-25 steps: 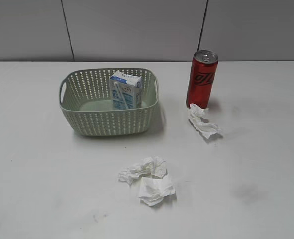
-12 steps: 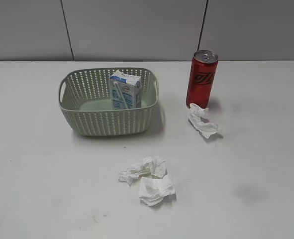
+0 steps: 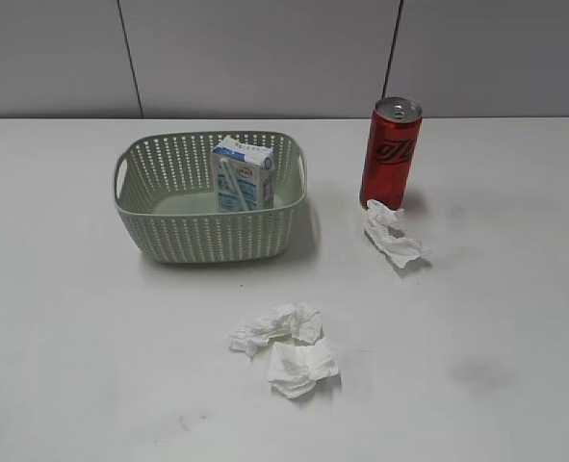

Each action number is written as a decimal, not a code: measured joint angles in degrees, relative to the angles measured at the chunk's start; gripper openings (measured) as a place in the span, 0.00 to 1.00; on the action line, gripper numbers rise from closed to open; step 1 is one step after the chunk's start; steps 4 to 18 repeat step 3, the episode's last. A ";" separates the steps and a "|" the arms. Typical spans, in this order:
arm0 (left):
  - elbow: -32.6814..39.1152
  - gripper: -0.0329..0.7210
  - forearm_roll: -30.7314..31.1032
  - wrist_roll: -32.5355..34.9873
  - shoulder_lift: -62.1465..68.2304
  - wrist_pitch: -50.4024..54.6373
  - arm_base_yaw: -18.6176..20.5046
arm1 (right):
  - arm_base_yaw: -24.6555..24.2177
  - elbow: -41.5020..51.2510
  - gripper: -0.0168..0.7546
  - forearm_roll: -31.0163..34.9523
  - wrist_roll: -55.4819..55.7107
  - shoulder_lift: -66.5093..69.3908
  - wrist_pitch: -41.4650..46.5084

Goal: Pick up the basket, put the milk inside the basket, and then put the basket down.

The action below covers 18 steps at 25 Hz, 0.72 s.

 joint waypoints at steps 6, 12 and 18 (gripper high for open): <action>0.00 0.76 0.00 0.00 0.00 0.00 0.00 | 0.00 0.00 0.79 0.00 0.00 0.00 0.00; 0.00 0.76 0.00 0.00 0.00 0.00 0.00 | 0.00 0.00 0.79 0.00 0.00 0.00 0.00; 0.00 0.76 0.00 0.00 0.00 0.00 0.00 | 0.00 0.00 0.79 0.00 0.00 0.00 0.00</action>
